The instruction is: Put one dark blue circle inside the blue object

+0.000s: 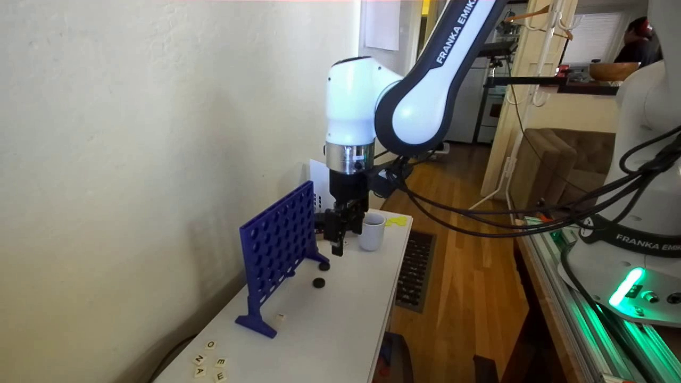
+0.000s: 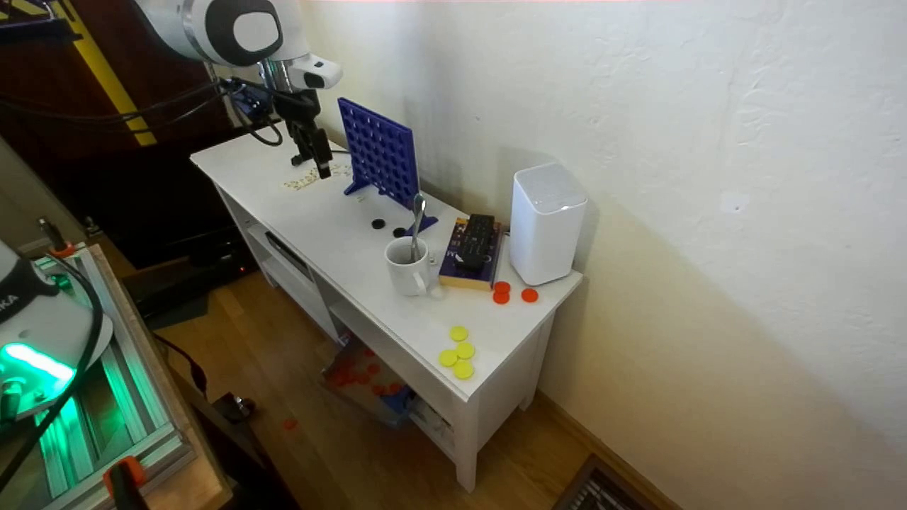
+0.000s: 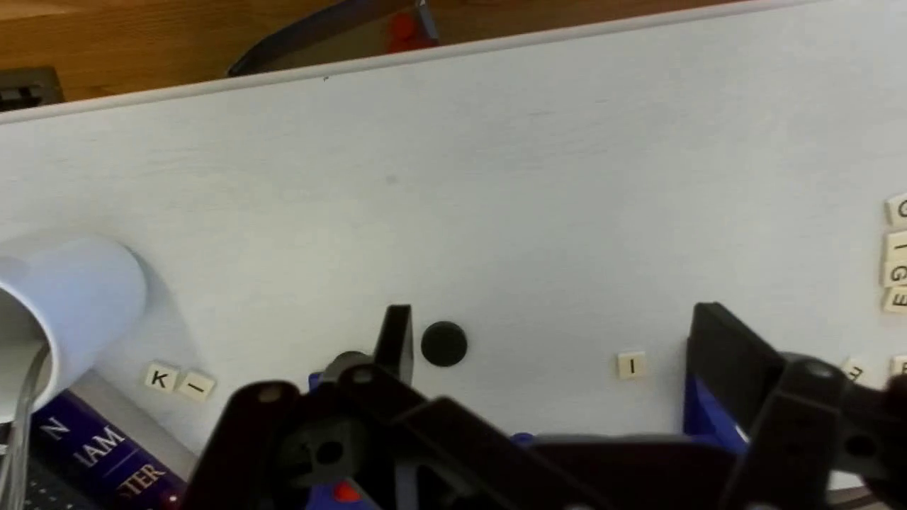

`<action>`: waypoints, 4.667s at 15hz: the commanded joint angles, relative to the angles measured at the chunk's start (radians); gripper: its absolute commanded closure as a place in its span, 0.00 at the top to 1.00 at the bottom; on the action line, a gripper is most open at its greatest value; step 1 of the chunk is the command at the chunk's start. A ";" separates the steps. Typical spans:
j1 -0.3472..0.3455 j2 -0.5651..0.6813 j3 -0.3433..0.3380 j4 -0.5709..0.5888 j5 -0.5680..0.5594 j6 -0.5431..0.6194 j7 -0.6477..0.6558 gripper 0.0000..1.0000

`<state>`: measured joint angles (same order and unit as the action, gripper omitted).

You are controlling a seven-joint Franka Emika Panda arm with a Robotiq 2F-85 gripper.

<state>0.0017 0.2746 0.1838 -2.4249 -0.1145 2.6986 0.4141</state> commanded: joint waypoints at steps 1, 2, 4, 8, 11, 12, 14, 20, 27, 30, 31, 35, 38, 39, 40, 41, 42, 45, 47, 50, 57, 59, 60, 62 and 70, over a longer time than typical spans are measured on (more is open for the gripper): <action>0.057 0.005 -0.054 0.006 0.044 -0.001 -0.039 1.00; 0.054 0.008 -0.052 0.009 0.045 -0.001 -0.044 1.00; 0.051 0.008 -0.051 0.010 0.045 -0.002 -0.048 1.00; 0.100 0.094 -0.118 0.059 0.016 0.072 -0.054 1.00; 0.100 0.153 -0.126 0.086 0.023 0.122 -0.138 1.00; 0.093 0.174 -0.121 0.097 0.035 0.128 -0.167 1.00; 0.088 0.217 -0.123 0.121 0.045 0.162 -0.194 1.00; 0.068 0.334 -0.100 0.185 0.105 0.262 -0.258 1.00; 0.056 0.432 -0.114 0.267 0.131 0.316 -0.259 1.00; 0.071 0.400 -0.128 0.234 0.126 0.293 -0.255 1.00; 0.071 0.400 -0.128 0.234 0.126 0.293 -0.255 1.00; 0.075 0.410 -0.132 0.247 0.129 0.293 -0.248 1.00; 0.063 0.432 -0.127 0.278 0.138 0.300 -0.250 1.00; 0.053 0.439 -0.119 0.289 0.142 0.292 -0.255 1.00; 0.052 0.446 -0.122 0.300 0.145 0.286 -0.255 1.00; 0.059 0.453 -0.131 0.308 0.146 0.289 -0.249 1.00; 0.062 0.463 -0.138 0.319 0.147 0.289 -0.248 1.00; 0.055 0.495 -0.144 0.348 0.149 0.284 -0.250 1.00; 0.040 0.507 -0.137 0.358 0.146 0.272 -0.265 1.00; 0.024 0.517 -0.126 0.363 0.148 0.252 -0.273 1.00; 0.025 0.522 -0.127 0.364 0.153 0.209 -0.265 1.00; 0.024 0.525 -0.124 0.365 0.154 0.221 -0.267 1.00; 0.031 0.527 -0.131 0.366 0.150 0.234 -0.264 1.00; 0.027 0.533 -0.125 0.373 0.150 0.246 -0.269 1.00; 0.028 0.583 -0.126 0.418 0.152 0.257 -0.266 1.00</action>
<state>0.0354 0.8134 0.0487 -2.0498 0.0004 2.9366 0.1763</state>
